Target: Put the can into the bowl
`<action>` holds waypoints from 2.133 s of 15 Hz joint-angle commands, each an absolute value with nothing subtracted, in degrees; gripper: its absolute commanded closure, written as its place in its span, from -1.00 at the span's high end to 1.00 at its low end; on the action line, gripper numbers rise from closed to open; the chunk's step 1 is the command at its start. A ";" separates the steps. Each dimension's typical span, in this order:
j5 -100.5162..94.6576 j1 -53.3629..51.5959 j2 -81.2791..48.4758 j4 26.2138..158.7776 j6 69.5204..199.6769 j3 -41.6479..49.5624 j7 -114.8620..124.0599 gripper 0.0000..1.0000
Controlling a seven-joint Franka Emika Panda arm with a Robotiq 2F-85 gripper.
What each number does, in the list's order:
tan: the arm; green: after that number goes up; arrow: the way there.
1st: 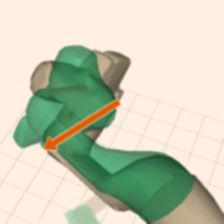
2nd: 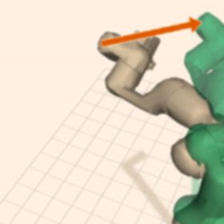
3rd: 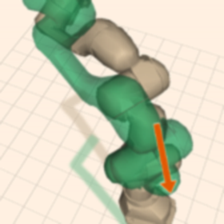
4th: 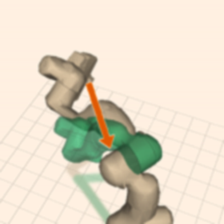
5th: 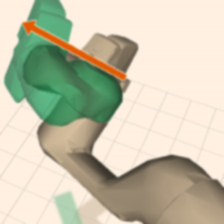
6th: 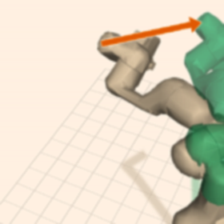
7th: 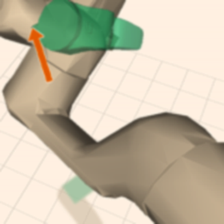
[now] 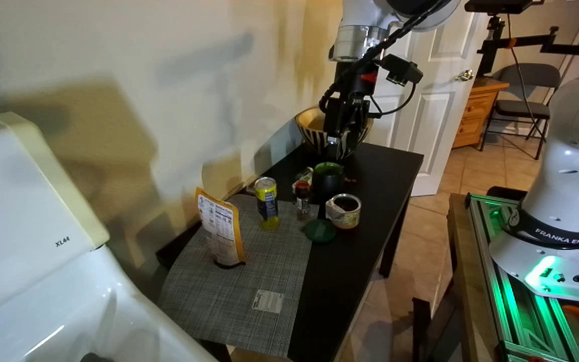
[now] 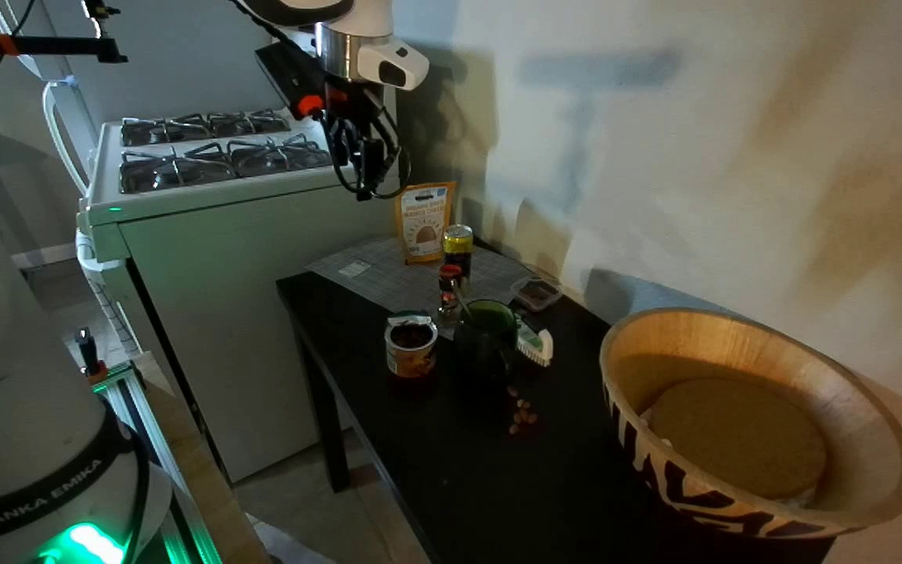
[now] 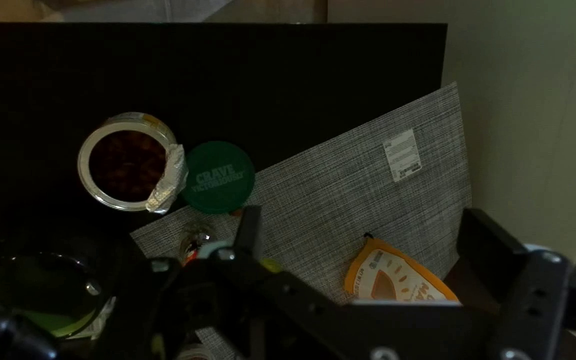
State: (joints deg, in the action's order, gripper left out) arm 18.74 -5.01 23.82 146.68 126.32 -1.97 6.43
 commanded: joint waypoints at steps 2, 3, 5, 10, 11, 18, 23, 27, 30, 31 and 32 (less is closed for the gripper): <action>13.74 -3.03 17.14 142.22 125.17 0.34 -1.54 1.00; 11.71 -2.20 14.88 140.70 125.28 0.72 -2.42 1.00; 7.24 -0.45 10.69 137.90 126.77 0.80 -1.47 1.00; 2.60 0.36 -1.26 128.44 129.86 0.41 0.65 1.00; 1.94 0.18 -3.32 126.52 130.66 0.28 1.17 1.00; 6.69 -1.71 -16.12 115.20 134.42 -2.54 1.20 1.00; 5.03 -3.20 -21.87 110.96 136.42 -2.96 3.20 1.00; 4.11 -4.22 -24.63 108.86 136.85 -2.77 4.11 1.00; 3.32 -4.78 -25.85 107.94 136.48 -2.45 4.71 0.45; 3.12 -4.83 -26.08 107.82 136.39 -2.38 4.91 0.31; 2.73 -4.89 -26.17 107.77 136.22 -2.22 5.21 0.16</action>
